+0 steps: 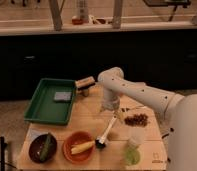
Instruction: Place brush in table surface
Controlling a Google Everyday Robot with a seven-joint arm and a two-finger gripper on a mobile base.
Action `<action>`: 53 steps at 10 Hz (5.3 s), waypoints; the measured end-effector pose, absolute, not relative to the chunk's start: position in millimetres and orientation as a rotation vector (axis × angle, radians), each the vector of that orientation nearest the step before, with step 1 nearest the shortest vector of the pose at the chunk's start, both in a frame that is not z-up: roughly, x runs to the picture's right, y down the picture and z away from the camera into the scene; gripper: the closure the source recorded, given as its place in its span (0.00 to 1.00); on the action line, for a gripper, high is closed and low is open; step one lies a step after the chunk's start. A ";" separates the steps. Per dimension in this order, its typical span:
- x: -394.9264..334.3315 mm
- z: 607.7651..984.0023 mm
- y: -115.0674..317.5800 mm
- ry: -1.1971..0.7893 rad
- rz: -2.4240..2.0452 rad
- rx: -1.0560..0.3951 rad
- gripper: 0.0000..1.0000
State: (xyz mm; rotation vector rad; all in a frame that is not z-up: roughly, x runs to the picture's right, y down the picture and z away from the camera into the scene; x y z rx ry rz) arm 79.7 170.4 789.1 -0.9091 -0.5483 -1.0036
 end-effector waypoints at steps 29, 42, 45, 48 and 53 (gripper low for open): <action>79.5 771.9 152.8 -0.533 -1.012 -0.891 0.20; 79.1 771.8 152.8 -0.534 -1.012 -0.890 0.20; 79.1 771.8 152.8 -0.534 -1.012 -0.890 0.20; 79.1 771.8 152.8 -0.534 -1.012 -0.891 0.20; 79.1 771.8 152.8 -0.534 -1.012 -0.891 0.20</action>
